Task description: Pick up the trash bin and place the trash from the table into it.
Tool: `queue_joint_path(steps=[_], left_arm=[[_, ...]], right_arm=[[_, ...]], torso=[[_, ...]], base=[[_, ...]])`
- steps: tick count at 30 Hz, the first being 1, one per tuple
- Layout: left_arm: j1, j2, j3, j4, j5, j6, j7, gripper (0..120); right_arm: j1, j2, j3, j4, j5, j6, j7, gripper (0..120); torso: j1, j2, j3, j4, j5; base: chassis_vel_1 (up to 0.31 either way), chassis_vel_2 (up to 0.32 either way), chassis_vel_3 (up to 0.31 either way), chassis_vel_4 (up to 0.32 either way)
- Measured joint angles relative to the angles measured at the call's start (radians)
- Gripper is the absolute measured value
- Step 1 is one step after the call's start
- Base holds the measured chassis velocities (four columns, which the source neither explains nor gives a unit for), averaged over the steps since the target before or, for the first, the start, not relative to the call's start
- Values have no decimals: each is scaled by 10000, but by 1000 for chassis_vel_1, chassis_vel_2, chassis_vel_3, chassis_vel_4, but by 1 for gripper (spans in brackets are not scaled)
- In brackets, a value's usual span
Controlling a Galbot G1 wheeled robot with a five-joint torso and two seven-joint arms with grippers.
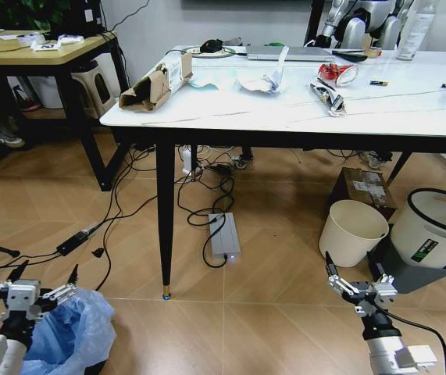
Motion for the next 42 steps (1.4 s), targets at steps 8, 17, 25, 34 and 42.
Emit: queue_joint_path(steps=[8,17,25,34,42], left_arm=[[183,201,-549,319,126,503,25,100],[224,234,-276,335,-192,1048,42,100],[285,445,-238,346,-522,1675,165,100],[188,674,50,356,-830,2449,150,100],[128,807,-25,554,-780,2932,-37,100]], right_arm=[[123,-37,-118,-99,76,-16,-1,100],[178,35,-148,-107,106,-16,-24,100],[202,87,-184,-129,106,-14,-44,100],[236,69,-205,-168,98,-11,-50,100],[222,58,-210,-216,100,4,-63,100]], torso=[[1,8,6,0,2],[1,11,9,0,2],[1,13,11,0,2],[2,16,12,-1,2],[2,16,13,0,2]], base=[[0,0,0,0],[0,0,0,0],[0,0,0,0],[0,0,0,0],[0,0,0,0]])
